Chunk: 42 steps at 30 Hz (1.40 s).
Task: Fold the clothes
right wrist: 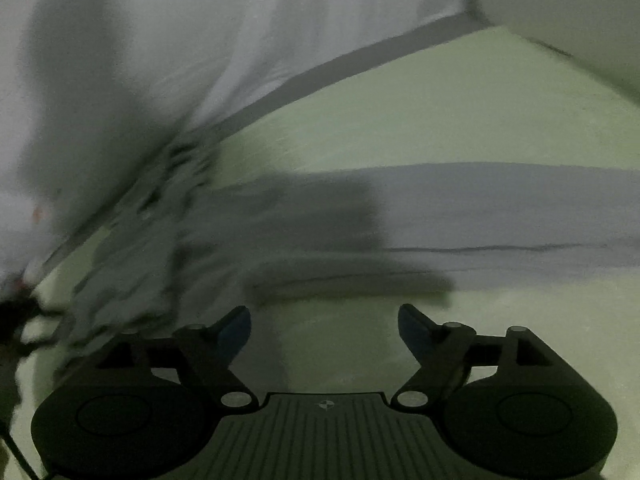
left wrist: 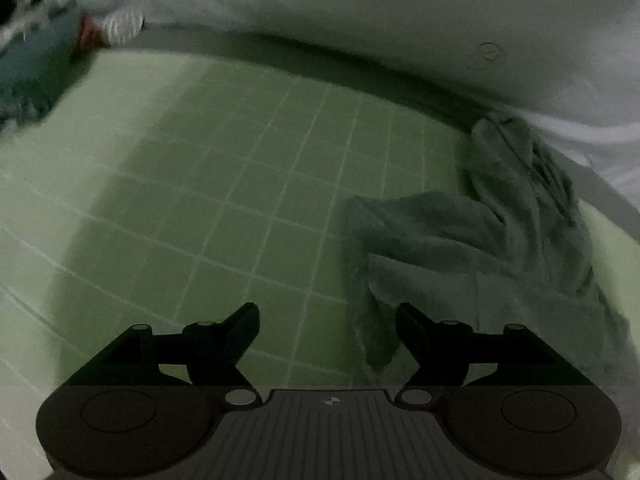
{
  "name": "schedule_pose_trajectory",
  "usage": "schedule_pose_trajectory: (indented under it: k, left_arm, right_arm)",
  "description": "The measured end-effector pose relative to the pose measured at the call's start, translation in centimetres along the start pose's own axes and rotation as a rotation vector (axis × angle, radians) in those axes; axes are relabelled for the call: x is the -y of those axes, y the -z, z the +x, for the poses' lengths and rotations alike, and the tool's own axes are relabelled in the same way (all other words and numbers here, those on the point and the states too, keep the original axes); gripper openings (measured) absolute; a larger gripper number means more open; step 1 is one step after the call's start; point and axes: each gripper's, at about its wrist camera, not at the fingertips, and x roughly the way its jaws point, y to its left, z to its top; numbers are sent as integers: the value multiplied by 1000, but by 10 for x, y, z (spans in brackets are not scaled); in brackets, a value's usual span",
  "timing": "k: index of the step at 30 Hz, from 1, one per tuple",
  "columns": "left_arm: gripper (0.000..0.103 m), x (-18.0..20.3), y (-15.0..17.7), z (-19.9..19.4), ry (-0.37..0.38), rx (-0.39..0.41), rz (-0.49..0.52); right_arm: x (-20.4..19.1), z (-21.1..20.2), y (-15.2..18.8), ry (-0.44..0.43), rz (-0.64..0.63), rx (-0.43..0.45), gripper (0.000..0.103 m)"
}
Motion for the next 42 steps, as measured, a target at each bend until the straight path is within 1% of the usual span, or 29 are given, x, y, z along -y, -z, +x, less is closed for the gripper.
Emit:
schedule_pose_trajectory:
  k: [2, 3, 4, 5, 6, 7, 8, 9, 10, 12, 14, 16, 17, 19, 20, 21, 22, 23, 24, 25, 27, 28, 29, 31, 33, 37, 38, 40, 42]
  left_arm:
    - [78, 2, 4, -29, 102, 72, -68]
    - [78, 2, 5, -35, 124, 84, -84]
    - [78, 6, 8, -41, 170, 87, -105]
    - [78, 14, 12, -44, 226, 70, -99]
    - [78, 19, 15, -45, 250, 55, -81]
    - [78, 29, 21, -44, 254, 39, -42]
    - [78, 45, 31, -40, 242, 15, 16]
    - [78, 56, 39, -37, 229, -4, 53]
    - [78, 72, 53, -29, 216, -51, 98]
    - [78, 85, 68, -23, 218, -102, 124]
    - [78, 98, 88, -21, 245, -177, 159]
    - [78, 106, 100, -23, 261, -190, 203]
    - [78, 109, 102, -25, 265, -193, 219]
    - [78, 115, 106, -28, 274, -203, 239]
    - [78, 116, 107, -31, 277, -207, 237]
    - [78, 116, 106, -30, 279, -209, 233]
    - [78, 115, 104, -30, 283, -208, 219]
    - [78, 114, 102, -29, 288, -208, 201]
    - [78, 114, 101, -30, 302, -207, 184]
    - [78, 115, 100, -32, 317, -204, 174]
    - [78, 118, 100, -34, 340, -198, 161]
    - [78, 120, 99, -36, 355, -194, 162]
    - [78, 124, 98, -40, 373, -189, 163]
    - [80, 132, 99, -44, 410, -190, 165]
    - [80, 141, 101, -46, 448, -193, 170]
    - [80, 158, 113, -45, 481, -227, 197]
    - [81, 163, 118, -44, 493, -237, 203]
    - [83, 166, 122, -43, 516, -250, 194]
    - [84, 170, 126, -40, 548, -270, 164]
  right_arm:
    - [25, -8, -5, 74, 65, 42, 103]
    - [40, -14, -6, 119, 106, 67, 103]
    - [56, -19, -8, 165, 148, 93, 103]
    - [71, -25, -10, 211, 190, 120, 103]
    - [91, -31, -12, 263, 238, 154, 103]
    - [112, -37, -13, 315, 286, 189, 103]
    - [125, -39, -15, 363, 306, 208, 103]
    - [137, -41, -16, 410, 324, 227, 103]
    - [151, -42, -18, 461, 348, 243, 103]
    - [171, -41, -22, 520, 388, 259, 103]
    - [188, -40, -24, 545, 426, 263, 103]
    - [205, -36, -26, 585, 443, 254, 103]
    - [206, -35, -26, 594, 437, 254, 103]
    - [209, -27, -28, 624, 368, 232, 103]
    - [207, -24, -30, 636, 333, 232, 96]
    - [205, -22, -31, 648, 299, 234, 83]
    - [203, -21, -34, 658, 268, 233, 49]
    - [200, -22, -38, 646, 255, 235, 21]
    - [197, -23, -43, 634, 243, 237, 16]
    - [193, -24, -47, 621, 231, 239, 15]
    - [172, -28, -54, 597, 137, 272, 15]
    - [153, -31, -54, 574, 63, 290, 14]
    - [144, -32, -54, 561, 32, 299, 14]
    - [95, -36, -48, 442, -132, 327, 14]
    - [55, -36, -35, 335, -258, 322, 15]
    - [-21, -24, 7, 52, -418, 230, 15]
    - [-31, -23, 14, 21, -440, 216, 14]
    - [-70, -17, 42, -75, -538, 170, 14]
    - [-89, -13, 57, -113, -584, 143, 14]
